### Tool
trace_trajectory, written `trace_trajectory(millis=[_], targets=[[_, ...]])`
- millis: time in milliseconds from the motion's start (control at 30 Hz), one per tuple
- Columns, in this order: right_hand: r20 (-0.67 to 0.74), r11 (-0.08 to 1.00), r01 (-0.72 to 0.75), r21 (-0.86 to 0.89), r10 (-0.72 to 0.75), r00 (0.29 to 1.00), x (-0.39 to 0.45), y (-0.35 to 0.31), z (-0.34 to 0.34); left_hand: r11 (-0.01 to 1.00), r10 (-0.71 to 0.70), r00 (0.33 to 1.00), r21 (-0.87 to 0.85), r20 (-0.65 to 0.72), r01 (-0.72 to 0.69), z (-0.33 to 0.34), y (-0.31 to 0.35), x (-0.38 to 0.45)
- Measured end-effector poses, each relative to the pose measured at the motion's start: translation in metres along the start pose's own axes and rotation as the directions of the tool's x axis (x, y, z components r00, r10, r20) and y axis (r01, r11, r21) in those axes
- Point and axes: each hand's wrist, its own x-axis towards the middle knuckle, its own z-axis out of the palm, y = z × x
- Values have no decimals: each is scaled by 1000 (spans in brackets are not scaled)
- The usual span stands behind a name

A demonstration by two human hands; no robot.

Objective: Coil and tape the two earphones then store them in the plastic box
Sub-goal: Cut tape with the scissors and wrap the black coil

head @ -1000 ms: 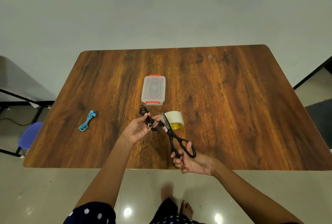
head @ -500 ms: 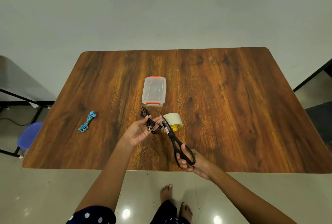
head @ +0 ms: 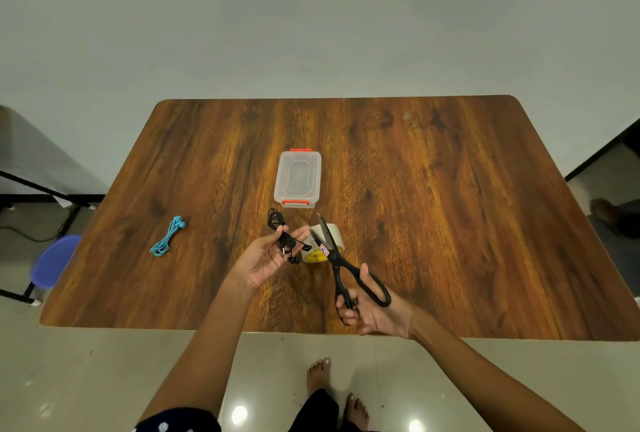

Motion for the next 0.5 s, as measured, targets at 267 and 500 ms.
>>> trace_trajectory(millis=[267,500], targets=[[20,997,10,75,-12,1000,-2,-14,-12,997,71,997,-17,38,-70,2,5,2],[246,938,-72,338,-14,969,-4,-25,-13,947,219,975,-231,-37,-221,12,-34,22]])
